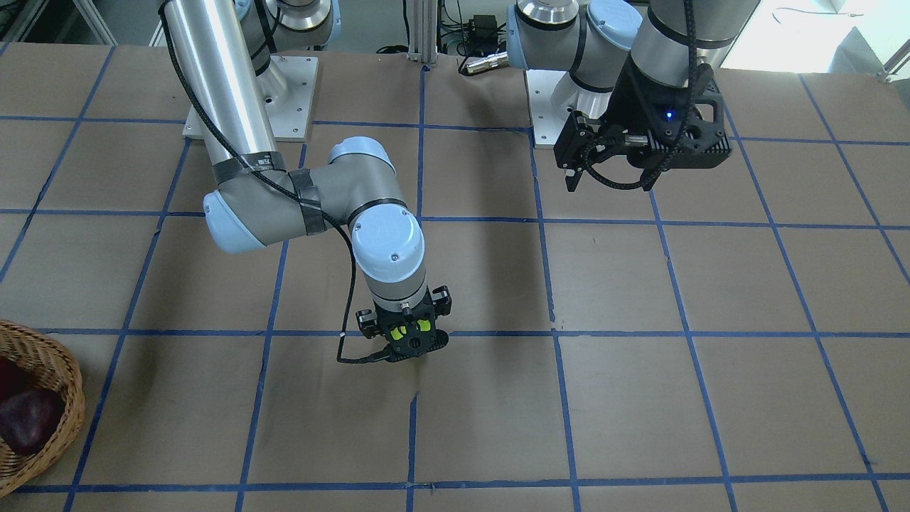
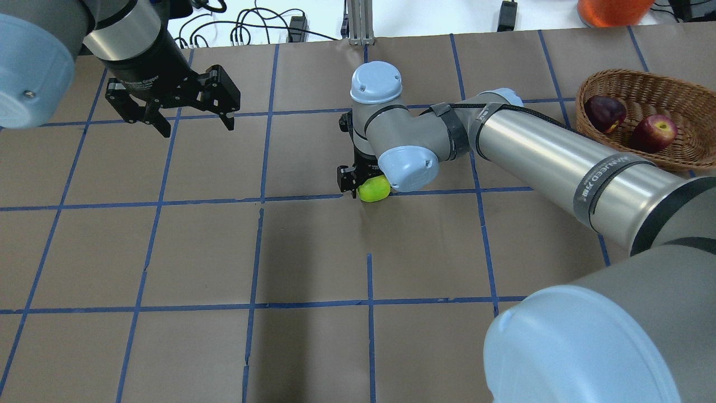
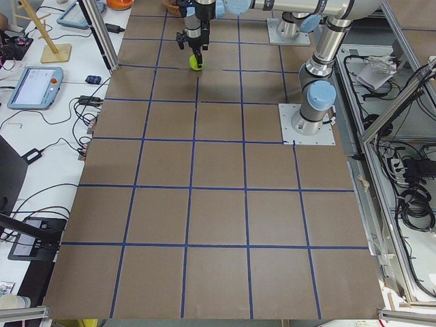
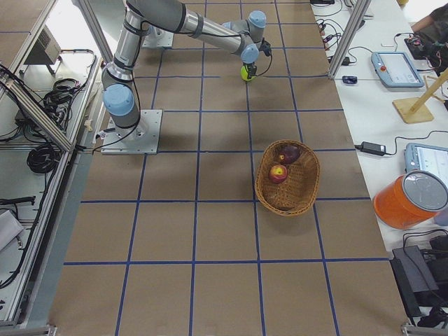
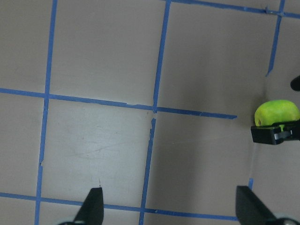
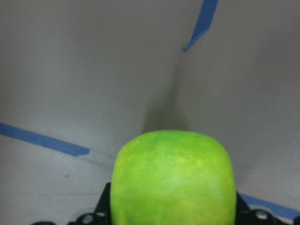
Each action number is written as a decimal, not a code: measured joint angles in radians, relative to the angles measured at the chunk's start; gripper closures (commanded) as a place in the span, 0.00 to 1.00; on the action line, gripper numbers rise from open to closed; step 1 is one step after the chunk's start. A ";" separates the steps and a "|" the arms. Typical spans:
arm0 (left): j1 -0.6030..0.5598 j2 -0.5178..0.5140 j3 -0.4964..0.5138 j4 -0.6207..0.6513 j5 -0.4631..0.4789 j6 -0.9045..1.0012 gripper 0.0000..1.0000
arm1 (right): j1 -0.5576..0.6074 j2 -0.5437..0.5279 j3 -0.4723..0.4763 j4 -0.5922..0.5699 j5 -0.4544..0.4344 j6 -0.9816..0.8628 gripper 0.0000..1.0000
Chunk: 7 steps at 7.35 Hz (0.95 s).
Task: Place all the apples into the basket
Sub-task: 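Lower the right gripper onto the green apple and close it, then carry the green apple into the basket and open the right gripper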
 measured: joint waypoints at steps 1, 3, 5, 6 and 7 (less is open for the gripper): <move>0.001 0.003 0.002 -0.008 0.000 0.007 0.00 | -0.017 -0.014 -0.019 0.012 0.003 0.000 1.00; 0.002 0.006 0.003 -0.012 0.001 0.009 0.00 | -0.133 -0.060 -0.109 0.140 -0.025 -0.026 1.00; 0.004 0.008 0.003 -0.013 0.001 0.010 0.00 | -0.352 -0.091 -0.233 0.279 -0.068 -0.223 1.00; 0.005 0.009 0.003 -0.013 0.001 0.010 0.00 | -0.466 -0.087 -0.290 0.320 -0.075 -0.384 1.00; 0.006 0.010 0.003 -0.013 0.002 0.010 0.00 | -0.579 -0.077 -0.330 0.334 -0.080 -0.572 1.00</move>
